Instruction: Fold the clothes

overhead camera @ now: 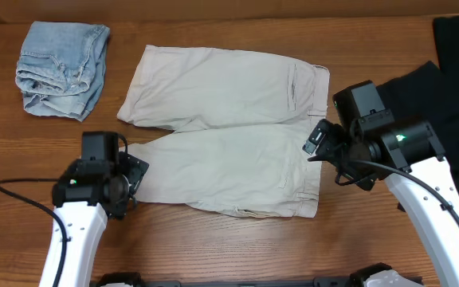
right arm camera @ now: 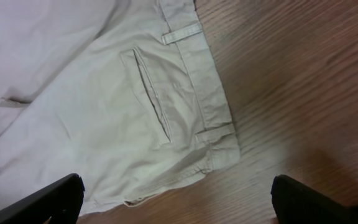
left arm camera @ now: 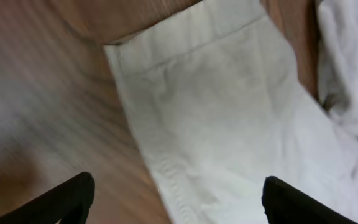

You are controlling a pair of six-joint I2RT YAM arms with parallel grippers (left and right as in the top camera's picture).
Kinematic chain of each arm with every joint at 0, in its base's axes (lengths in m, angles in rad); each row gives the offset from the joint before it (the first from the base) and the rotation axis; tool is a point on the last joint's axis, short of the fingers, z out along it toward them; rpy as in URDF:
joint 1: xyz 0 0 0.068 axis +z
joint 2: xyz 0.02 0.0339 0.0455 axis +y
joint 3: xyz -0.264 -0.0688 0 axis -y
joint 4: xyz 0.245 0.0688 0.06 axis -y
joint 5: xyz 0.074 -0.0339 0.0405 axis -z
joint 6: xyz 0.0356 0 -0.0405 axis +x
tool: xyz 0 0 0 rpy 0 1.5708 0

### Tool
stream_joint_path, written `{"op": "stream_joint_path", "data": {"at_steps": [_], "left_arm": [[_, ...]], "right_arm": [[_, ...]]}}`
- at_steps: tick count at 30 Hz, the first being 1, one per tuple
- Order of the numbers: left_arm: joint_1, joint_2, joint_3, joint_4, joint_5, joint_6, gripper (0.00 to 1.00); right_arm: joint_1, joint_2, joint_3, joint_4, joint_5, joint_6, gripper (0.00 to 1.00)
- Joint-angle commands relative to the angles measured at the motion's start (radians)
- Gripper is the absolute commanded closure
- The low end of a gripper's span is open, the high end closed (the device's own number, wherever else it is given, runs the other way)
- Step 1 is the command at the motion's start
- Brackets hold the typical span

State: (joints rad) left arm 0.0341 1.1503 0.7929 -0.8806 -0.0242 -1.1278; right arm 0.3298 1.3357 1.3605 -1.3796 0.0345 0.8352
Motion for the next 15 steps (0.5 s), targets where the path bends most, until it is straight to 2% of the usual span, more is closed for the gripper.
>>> {"op": "stream_joint_path", "data": {"at_steps": [1,5,8,11,15], "left_arm": [[-0.002,-0.005,-0.049,0.08,0.017,-0.138,0.13],[-0.002,-0.005,-0.056,0.201,0.025,-0.154,0.18],[-0.002,-0.005,-0.056,0.219,0.038,-0.15,0.2],[-0.002,-0.005,-0.056,0.194,0.046,-0.122,0.2],[-0.002,-0.005,-0.056,0.093,0.051,-0.062,0.12]], "right_arm": [[0.007,-0.017,-0.033,0.031,-0.022,0.031,0.0],[0.007,-0.016,-0.064,0.061,-0.029,0.034,0.0],[0.007,-0.016,-0.09,0.077,-0.029,0.034,0.0],[0.007,-0.016,-0.098,0.074,-0.029,0.033,0.0],[0.007,-0.016,-0.098,0.066,-0.029,0.033,0.0]]}}
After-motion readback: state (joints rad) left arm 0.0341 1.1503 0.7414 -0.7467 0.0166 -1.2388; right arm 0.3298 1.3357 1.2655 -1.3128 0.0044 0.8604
